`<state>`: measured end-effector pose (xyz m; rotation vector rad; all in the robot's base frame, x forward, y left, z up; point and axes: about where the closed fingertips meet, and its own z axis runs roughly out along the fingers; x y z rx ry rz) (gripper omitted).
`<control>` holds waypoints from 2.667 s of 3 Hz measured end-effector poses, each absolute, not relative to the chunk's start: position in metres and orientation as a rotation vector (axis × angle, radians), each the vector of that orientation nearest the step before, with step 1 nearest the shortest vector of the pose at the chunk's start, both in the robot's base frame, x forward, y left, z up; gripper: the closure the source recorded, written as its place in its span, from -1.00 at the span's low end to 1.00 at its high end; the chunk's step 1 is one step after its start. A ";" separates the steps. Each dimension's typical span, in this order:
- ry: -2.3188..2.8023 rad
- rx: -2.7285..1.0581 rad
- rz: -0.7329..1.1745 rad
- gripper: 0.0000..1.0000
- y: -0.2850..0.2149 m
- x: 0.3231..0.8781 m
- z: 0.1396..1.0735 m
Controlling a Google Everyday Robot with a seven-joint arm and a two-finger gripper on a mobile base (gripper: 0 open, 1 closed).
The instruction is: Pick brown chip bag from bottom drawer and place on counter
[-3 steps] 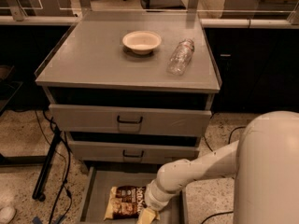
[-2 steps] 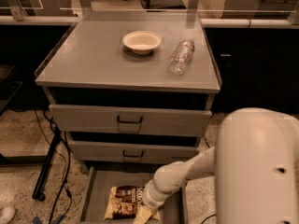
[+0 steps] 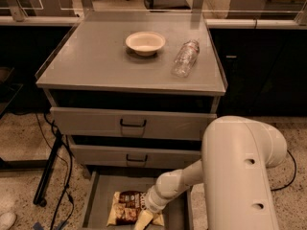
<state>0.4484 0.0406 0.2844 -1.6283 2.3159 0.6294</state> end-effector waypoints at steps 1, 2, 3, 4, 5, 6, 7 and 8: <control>2.312 -1.613 0.650 -1.00 0.044 0.448 0.279; 2.246 -1.618 0.674 -1.00 0.070 0.469 0.255; 2.200 -1.652 0.657 -1.00 0.093 0.489 0.219; 2.201 -1.651 0.659 -1.00 0.093 0.488 0.218; 2.222 -1.648 0.648 -1.00 0.092 0.497 0.205; 2.248 -1.652 0.619 -1.00 0.093 0.513 0.184; 2.266 -1.665 0.602 -1.00 0.092 0.519 0.166; 2.296 -1.683 0.594 -1.00 0.086 0.514 0.143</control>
Offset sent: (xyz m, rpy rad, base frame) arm 0.0468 0.0514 -0.0484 0.1093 -0.0566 0.0215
